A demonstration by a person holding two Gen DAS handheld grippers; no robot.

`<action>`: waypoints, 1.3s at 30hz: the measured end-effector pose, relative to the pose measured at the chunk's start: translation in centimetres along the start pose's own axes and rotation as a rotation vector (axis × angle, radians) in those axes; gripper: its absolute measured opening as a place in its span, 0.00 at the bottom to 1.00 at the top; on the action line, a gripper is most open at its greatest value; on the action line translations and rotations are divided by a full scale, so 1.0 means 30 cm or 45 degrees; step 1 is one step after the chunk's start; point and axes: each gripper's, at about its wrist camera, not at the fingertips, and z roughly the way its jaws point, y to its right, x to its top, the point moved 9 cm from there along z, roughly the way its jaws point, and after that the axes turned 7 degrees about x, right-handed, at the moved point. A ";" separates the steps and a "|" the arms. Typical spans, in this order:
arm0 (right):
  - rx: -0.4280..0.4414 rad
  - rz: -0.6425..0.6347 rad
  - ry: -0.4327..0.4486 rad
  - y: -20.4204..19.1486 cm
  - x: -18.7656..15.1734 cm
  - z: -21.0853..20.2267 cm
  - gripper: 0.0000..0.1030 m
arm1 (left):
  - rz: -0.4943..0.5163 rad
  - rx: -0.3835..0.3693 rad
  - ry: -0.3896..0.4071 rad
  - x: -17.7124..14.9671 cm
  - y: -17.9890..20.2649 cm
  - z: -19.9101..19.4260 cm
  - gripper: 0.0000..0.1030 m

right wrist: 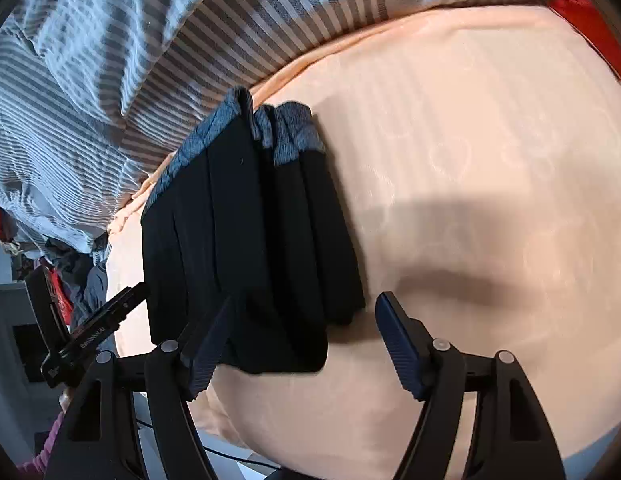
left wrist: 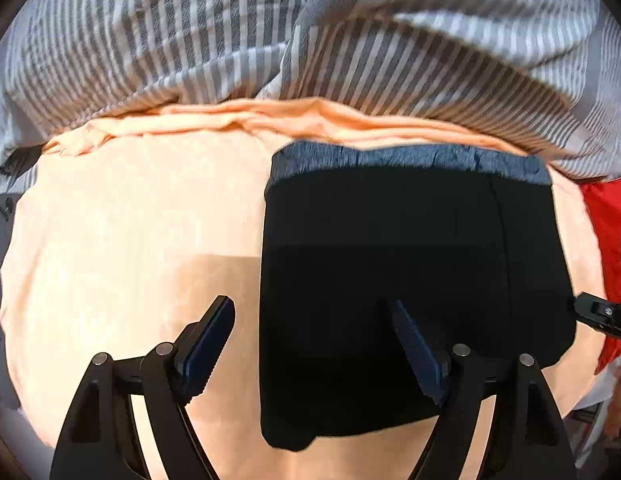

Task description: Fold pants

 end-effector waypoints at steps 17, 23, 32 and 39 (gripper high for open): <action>0.329 -0.088 -0.178 0.012 0.123 0.154 0.80 | -0.055 -0.396 -0.233 0.023 -0.024 0.183 0.81; 0.402 -0.113 -0.210 -0.011 0.120 0.172 0.81 | -0.090 -0.473 -0.270 0.021 -0.034 0.227 0.89; 0.456 -0.087 -0.216 -0.031 0.146 0.209 0.86 | -0.156 -0.540 -0.278 0.021 0.041 0.271 0.95; 0.403 -0.036 -0.212 -0.031 0.147 0.214 0.81 | -0.198 -0.475 -0.206 0.021 0.092 0.267 0.91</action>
